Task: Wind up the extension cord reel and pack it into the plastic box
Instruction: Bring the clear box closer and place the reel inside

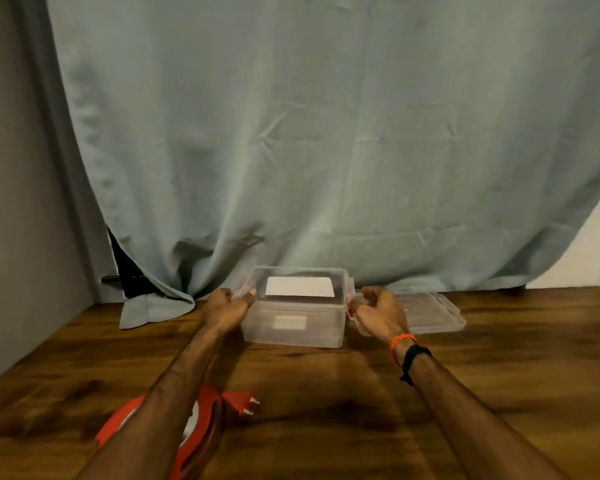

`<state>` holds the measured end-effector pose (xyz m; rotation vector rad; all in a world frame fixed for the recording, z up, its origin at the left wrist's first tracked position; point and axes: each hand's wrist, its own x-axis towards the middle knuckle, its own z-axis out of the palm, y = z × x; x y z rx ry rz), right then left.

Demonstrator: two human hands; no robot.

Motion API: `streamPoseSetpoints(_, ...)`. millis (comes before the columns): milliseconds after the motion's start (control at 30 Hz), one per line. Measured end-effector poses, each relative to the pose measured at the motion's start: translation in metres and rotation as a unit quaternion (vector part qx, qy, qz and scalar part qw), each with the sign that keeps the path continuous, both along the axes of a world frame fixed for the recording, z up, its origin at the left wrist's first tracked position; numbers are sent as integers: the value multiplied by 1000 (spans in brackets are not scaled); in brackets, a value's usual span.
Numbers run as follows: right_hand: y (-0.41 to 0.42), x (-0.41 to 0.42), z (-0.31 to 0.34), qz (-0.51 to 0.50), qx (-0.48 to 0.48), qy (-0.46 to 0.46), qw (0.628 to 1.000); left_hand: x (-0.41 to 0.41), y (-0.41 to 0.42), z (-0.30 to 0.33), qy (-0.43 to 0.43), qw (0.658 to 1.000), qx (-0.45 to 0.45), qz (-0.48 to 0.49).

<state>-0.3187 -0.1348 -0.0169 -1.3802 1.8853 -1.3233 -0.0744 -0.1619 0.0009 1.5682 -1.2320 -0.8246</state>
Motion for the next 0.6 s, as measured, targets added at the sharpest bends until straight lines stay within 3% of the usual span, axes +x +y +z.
streamPoseSetpoints(267,-67,1,-17,53,22,-71,996,1,-70,-8,45,997,53,13)
streamPoseSetpoints(600,-103,1,-27,66,18,-240,968,7,-105,-16,230,967,84,-72)
